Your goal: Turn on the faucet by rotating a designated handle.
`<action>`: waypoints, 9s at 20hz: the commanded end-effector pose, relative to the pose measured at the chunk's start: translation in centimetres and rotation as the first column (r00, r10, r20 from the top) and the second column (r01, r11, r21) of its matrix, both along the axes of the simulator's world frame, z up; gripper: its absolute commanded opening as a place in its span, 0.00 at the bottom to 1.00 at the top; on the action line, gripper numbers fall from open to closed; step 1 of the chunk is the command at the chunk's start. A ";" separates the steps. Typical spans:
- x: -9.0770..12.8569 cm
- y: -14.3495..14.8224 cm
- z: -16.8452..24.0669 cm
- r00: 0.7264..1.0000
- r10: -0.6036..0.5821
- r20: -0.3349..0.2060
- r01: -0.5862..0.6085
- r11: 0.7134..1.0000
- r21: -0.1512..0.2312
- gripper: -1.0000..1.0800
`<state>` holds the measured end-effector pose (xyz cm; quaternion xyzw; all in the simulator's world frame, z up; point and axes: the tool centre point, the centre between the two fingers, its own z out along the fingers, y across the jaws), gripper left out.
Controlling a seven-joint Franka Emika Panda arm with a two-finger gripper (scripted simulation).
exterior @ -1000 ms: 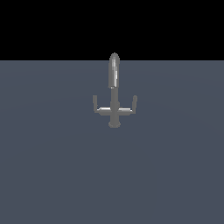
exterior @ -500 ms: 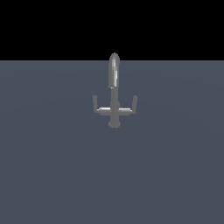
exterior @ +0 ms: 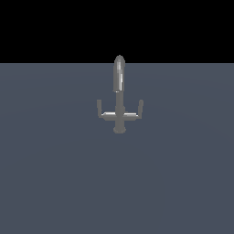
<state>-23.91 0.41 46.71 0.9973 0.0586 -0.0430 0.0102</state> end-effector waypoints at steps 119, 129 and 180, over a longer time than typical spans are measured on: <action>32.9 6.2 -32.4 -0.823 0.094 0.560 0.558 -0.052 0.828 0.00; 33.0 6.5 -33.6 -0.785 0.091 0.613 0.614 -0.025 0.789 0.00; 23.0 7.0 -37.3 -0.789 0.089 0.608 0.608 -0.026 0.793 0.00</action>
